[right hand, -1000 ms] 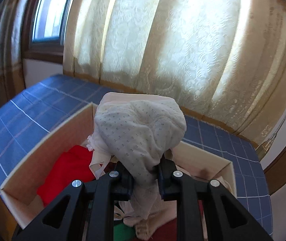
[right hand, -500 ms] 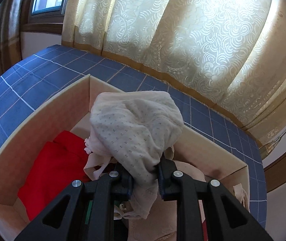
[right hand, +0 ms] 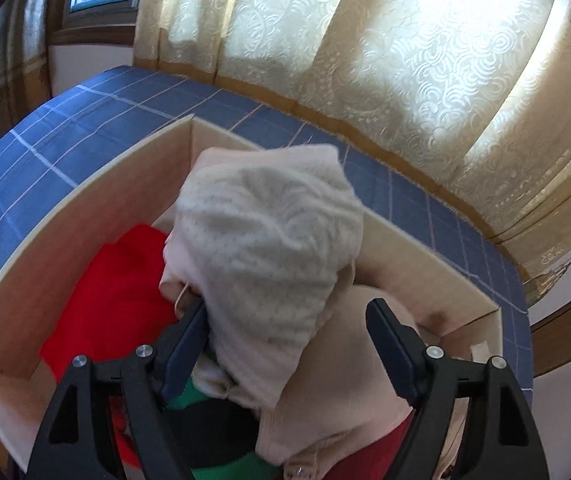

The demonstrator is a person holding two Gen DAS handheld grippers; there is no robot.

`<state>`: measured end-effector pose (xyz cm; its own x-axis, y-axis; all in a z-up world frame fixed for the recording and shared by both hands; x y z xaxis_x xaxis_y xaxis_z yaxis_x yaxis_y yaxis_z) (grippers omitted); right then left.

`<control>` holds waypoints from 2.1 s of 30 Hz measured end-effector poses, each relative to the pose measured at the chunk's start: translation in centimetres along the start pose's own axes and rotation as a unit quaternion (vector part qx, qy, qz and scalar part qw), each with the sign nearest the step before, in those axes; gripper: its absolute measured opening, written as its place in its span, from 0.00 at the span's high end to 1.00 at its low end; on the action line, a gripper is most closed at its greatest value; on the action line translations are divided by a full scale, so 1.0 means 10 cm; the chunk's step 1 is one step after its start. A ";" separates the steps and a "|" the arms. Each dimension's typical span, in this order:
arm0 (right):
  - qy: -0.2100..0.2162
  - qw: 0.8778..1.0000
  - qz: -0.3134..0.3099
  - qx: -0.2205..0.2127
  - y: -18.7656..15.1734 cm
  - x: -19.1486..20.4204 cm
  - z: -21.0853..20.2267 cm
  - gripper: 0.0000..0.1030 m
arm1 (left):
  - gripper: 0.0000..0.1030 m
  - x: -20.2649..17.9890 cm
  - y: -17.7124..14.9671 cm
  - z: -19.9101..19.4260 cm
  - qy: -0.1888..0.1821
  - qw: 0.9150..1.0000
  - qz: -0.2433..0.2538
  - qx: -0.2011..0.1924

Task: Take underwear out of drawer
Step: 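Lower the underwear into the box and open the right gripper, then move the open right gripper back down into the drawer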

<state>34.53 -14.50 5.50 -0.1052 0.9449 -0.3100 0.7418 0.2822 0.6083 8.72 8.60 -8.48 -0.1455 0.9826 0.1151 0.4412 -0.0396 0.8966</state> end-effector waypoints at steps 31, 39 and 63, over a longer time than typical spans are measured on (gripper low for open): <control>0.070 0.967 0.123 -0.210 -1.31 -0.33 -1.00 0.22 | 0.00 0.09 -0.03 0.02 0.048 0.999 -0.026 0.006; 0.054 0.944 0.158 -0.284 -1.81 -0.42 -1.26 0.22 | 0.00 0.06 -0.04 0.02 0.054 0.998 -0.018 0.006; -0.014 0.950 -0.153 -0.273 -2.82 0.72 -1.27 0.39 | 0.00 -0.01 -0.03 -0.05 0.047 0.999 0.003 -0.004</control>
<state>4.44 -13.59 -4.66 -0.2373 0.8024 -0.5476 0.2239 0.5937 0.7729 8.18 8.39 -8.55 -0.2253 0.9611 0.1599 0.4352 -0.0475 0.8991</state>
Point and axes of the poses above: each gripper's, at about its wrist camera, not at the fingertips, and z roughly the way its jaws point, x to its left, y to its top, the point moved 3 cm from there along z, roughly the way its jaws point, and after that the axes turned 5 degrees about -x, right-handed, at the moved point
